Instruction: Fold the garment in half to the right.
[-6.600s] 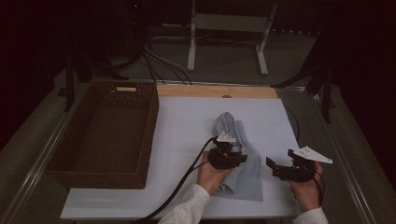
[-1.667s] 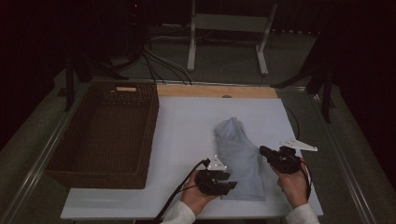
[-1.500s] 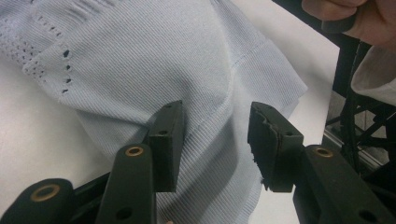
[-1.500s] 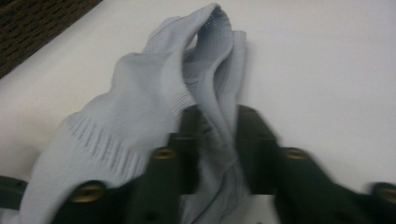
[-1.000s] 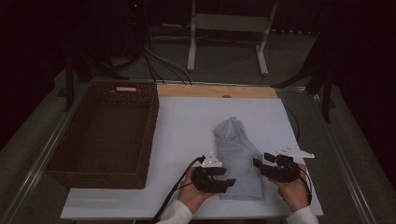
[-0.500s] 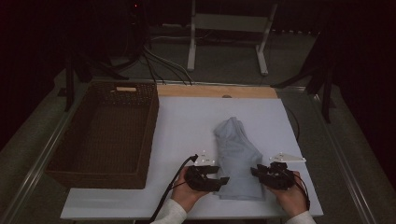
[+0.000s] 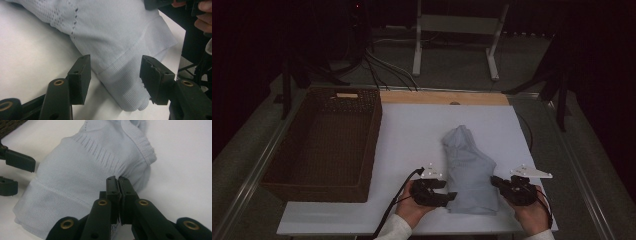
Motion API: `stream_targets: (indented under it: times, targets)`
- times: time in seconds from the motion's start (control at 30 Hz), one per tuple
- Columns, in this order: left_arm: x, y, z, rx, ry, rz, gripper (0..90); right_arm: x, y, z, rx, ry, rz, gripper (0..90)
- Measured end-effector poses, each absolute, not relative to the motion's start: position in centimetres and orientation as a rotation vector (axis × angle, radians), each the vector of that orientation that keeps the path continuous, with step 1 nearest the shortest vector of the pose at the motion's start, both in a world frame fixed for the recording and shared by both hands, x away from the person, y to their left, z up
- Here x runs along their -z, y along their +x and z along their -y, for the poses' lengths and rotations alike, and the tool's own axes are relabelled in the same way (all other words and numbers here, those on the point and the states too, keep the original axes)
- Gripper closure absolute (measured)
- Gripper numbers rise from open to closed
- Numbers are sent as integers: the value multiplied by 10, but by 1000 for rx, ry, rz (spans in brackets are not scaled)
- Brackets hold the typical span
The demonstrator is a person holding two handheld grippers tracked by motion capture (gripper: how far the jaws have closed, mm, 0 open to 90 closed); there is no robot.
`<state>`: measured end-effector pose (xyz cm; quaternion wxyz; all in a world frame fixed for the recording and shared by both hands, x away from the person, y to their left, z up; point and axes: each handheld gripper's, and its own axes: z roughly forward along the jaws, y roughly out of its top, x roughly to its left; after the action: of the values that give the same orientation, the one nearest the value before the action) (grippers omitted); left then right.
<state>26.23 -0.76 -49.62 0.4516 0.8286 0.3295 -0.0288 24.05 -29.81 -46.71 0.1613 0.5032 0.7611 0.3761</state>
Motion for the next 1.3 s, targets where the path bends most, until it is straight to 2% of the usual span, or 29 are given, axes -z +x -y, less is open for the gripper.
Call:
stream_targets:
  times: [0.57,0.63,0.7,0.77,0.87,1.3]
  targets:
    - [510,254,29,111,2127,-790,466,474,239,306,-984,1447,-2188,877]
    - [510,253,30,98,2147,-794,510,475,239,305,-984,1453,-2192,868]
    - [511,253,30,76,2169,-800,598,476,240,306,-985,1455,-2201,815]
    - [510,252,30,62,2183,-786,700,479,241,305,-972,1462,-2216,802]
    - [507,251,29,31,2183,-785,788,482,243,303,-958,1468,-2241,789]
    - [500,263,14,-34,2162,-835,814,485,255,283,-930,1412,-2265,846]
